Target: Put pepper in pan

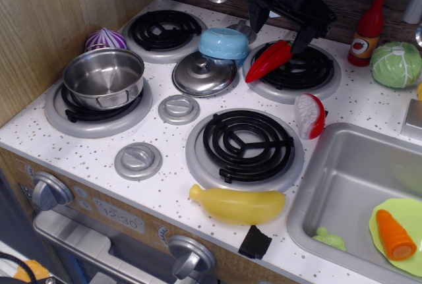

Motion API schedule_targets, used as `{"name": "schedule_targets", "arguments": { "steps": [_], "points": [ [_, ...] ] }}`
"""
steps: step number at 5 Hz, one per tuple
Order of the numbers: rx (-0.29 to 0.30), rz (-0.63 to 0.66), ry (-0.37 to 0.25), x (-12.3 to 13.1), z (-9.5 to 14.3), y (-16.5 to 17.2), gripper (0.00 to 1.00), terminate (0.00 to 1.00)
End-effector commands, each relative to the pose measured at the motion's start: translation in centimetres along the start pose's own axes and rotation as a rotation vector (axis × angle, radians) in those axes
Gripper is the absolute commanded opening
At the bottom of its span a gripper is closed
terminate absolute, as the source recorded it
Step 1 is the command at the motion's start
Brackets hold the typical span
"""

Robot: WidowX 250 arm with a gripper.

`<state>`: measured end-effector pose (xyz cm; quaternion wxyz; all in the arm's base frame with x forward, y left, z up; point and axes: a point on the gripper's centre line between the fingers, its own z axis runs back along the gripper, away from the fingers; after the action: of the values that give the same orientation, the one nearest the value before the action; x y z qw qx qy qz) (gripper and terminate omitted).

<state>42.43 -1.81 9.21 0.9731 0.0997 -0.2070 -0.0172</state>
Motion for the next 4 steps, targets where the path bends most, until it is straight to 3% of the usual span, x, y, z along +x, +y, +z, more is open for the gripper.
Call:
{"name": "schedule_targets", "arguments": {
  "steps": [1,4],
  "points": [
    [-0.070,0.011,-0.087,2.9,-1.8,1.3,1.00,0.00],
    [-0.166,0.030,-0.128,2.1,-6.0,0.5,1.00,0.00]
  ]
}}
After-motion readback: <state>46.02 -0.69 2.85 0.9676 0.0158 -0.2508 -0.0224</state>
